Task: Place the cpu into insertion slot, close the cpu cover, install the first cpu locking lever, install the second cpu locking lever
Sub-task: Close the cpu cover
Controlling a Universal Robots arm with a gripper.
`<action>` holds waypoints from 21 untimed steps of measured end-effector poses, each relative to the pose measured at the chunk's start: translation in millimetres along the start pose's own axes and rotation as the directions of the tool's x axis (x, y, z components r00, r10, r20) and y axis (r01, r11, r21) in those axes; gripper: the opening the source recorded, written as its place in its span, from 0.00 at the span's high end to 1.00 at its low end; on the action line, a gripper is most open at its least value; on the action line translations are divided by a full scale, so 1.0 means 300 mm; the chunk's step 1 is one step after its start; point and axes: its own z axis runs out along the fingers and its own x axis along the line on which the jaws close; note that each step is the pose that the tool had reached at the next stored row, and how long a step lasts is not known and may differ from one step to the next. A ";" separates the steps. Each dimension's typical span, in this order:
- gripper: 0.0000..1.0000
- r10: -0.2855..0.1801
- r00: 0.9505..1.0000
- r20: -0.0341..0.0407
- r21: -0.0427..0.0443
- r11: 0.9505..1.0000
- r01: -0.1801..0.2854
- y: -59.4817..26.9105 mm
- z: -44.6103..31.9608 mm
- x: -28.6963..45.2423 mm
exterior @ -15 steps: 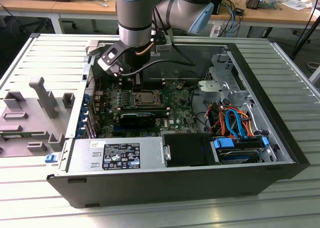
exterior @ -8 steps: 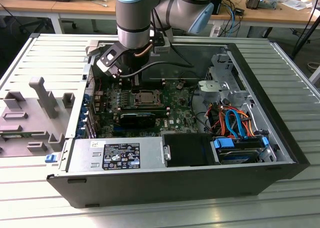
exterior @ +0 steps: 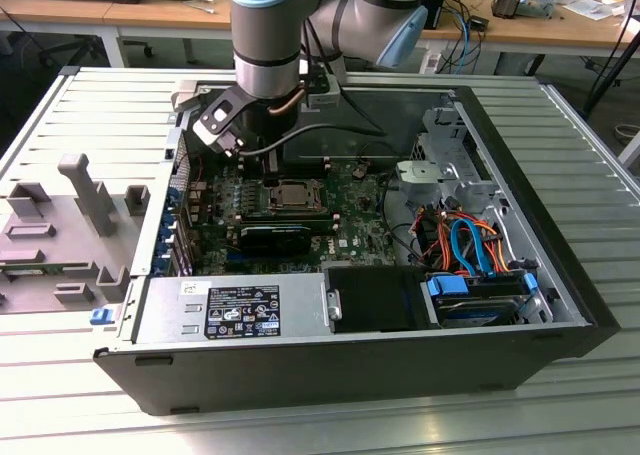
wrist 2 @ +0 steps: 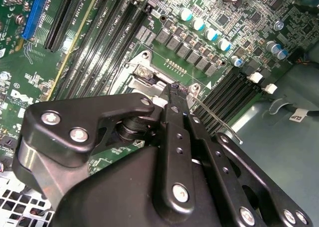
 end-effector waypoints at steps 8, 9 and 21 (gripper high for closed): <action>0.89 -0.008 1.000 0.000 0.000 1.000 0.008 -0.006 0.055 -0.003; 0.89 -0.009 1.000 0.000 0.001 1.000 0.009 -0.005 0.057 -0.004; 0.89 -0.010 1.000 0.000 0.001 1.000 0.010 -0.004 0.054 -0.003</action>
